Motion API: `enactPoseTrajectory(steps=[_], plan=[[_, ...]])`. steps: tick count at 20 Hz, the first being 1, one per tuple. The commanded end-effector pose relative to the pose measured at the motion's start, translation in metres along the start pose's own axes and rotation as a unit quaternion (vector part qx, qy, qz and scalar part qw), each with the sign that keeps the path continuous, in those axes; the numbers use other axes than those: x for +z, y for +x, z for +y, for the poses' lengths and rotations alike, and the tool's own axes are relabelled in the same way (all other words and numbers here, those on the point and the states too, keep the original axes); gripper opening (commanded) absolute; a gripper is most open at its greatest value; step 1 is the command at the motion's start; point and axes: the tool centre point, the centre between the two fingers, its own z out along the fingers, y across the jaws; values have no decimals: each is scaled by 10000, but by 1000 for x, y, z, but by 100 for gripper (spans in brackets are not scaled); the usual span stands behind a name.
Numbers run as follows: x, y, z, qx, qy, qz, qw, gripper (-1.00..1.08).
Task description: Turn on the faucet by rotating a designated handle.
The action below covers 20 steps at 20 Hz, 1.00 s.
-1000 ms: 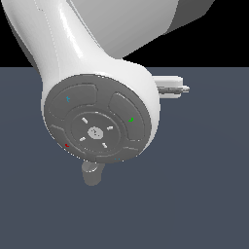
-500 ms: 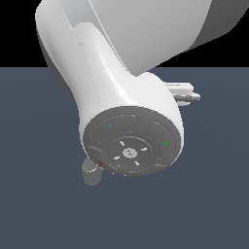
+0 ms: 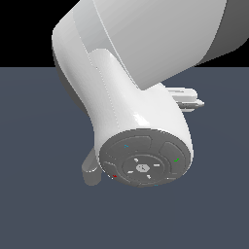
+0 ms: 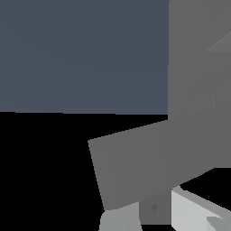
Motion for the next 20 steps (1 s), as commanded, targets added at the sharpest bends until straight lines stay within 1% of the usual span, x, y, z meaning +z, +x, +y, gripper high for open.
enactPoseTrajectory(steps=[1, 20], plan=[[0, 6, -2, 2, 3, -2, 10000, -100], [2, 49, -18, 5, 26, -27, 10000, -100]])
